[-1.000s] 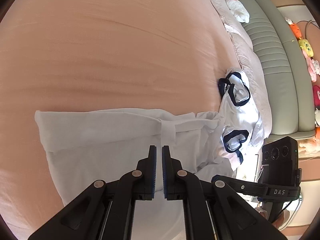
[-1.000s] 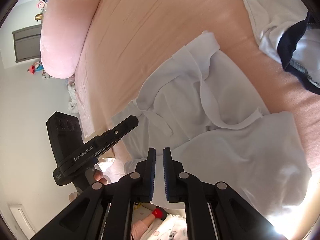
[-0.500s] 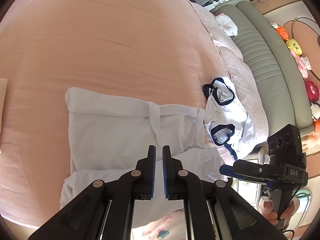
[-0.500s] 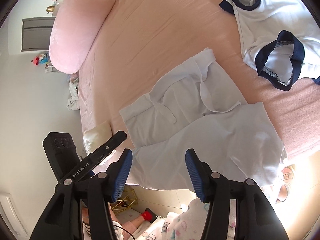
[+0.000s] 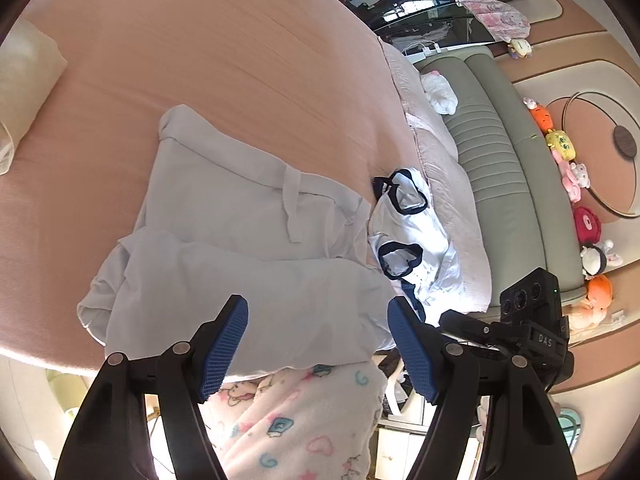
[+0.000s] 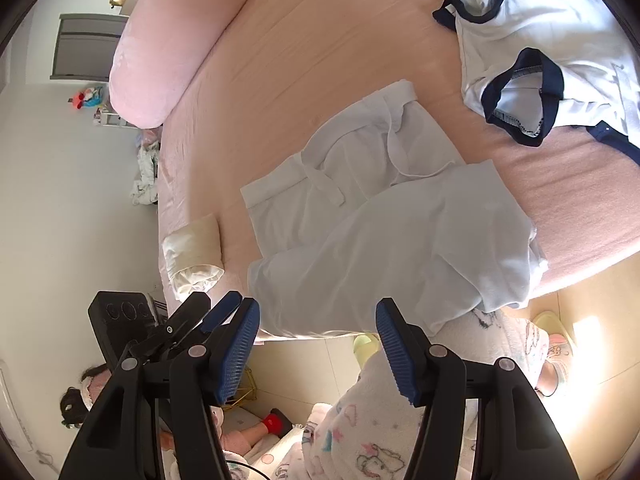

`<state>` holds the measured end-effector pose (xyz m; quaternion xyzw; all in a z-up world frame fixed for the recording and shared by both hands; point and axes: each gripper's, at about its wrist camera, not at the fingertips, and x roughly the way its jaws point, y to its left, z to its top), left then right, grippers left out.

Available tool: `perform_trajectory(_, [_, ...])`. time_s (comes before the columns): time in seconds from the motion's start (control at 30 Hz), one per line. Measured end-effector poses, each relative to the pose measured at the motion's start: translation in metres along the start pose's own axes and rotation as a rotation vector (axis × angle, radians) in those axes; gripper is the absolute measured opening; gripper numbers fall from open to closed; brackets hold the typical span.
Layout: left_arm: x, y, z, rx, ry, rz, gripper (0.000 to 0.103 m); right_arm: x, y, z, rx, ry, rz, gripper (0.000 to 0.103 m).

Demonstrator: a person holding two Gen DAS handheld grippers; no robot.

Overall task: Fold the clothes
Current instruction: 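Open both grippers and withdraw them from the white garment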

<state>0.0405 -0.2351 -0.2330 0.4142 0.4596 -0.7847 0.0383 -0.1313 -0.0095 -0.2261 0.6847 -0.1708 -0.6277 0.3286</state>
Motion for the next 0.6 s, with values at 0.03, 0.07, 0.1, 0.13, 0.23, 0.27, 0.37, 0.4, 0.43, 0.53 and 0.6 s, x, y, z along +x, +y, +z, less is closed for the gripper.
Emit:
perform_trajectory(0.03, [-0.002, 0.004, -0.004, -0.008, -0.004, 0.005, 0.071, -0.004, -0.004, -0.002, 0.006, -0.01, -0.005, 0.06])
perform_trajectory(0.07, [-0.004, 0.008, -0.007, -0.015, -0.008, 0.01, 0.071, -0.008, -0.008, -0.004, 0.012, -0.021, -0.01, 0.062])
perform_trajectory(0.1, [-0.005, 0.012, -0.011, -0.023, -0.012, 0.015, 0.071, -0.012, -0.013, -0.006, 0.02, -0.028, -0.014, 0.065])
perform_trajectory(0.13, [-0.007, 0.016, -0.015, -0.031, -0.016, 0.019, 0.071, -0.014, -0.018, -0.007, 0.029, -0.033, -0.021, 0.066])
perform_trajectory(0.23, [-0.013, 0.027, -0.026, -0.054, -0.027, 0.034, 0.071, -0.02, -0.031, -0.013, 0.044, -0.044, -0.056, 0.066])
perform_trajectory(0.27, [-0.015, 0.031, -0.029, -0.06, -0.034, 0.04, 0.071, -0.021, -0.036, -0.014, 0.052, -0.047, -0.063, 0.066])
perform_trajectory(0.37, [-0.022, 0.04, -0.034, -0.063, -0.053, 0.074, 0.071, -0.024, -0.05, -0.019, 0.089, -0.057, -0.052, 0.066])
perform_trajectory(0.4, [-0.024, 0.042, -0.036, -0.063, -0.057, 0.086, 0.071, -0.024, -0.053, -0.02, 0.095, -0.059, -0.061, 0.066])
perform_trajectory(0.43, [-0.026, 0.044, -0.038, -0.064, -0.062, 0.098, 0.071, -0.023, -0.057, -0.022, 0.099, -0.06, -0.074, 0.066])
perform_trajectory(0.53, [-0.034, 0.048, -0.043, -0.043, -0.084, 0.14, 0.071, -0.021, -0.065, -0.026, 0.1, -0.068, -0.126, 0.066])
perform_trajectory(0.6, [-0.039, 0.046, -0.046, 0.02, -0.107, 0.209, 0.071, -0.021, -0.065, -0.028, 0.063, -0.087, -0.165, 0.066])
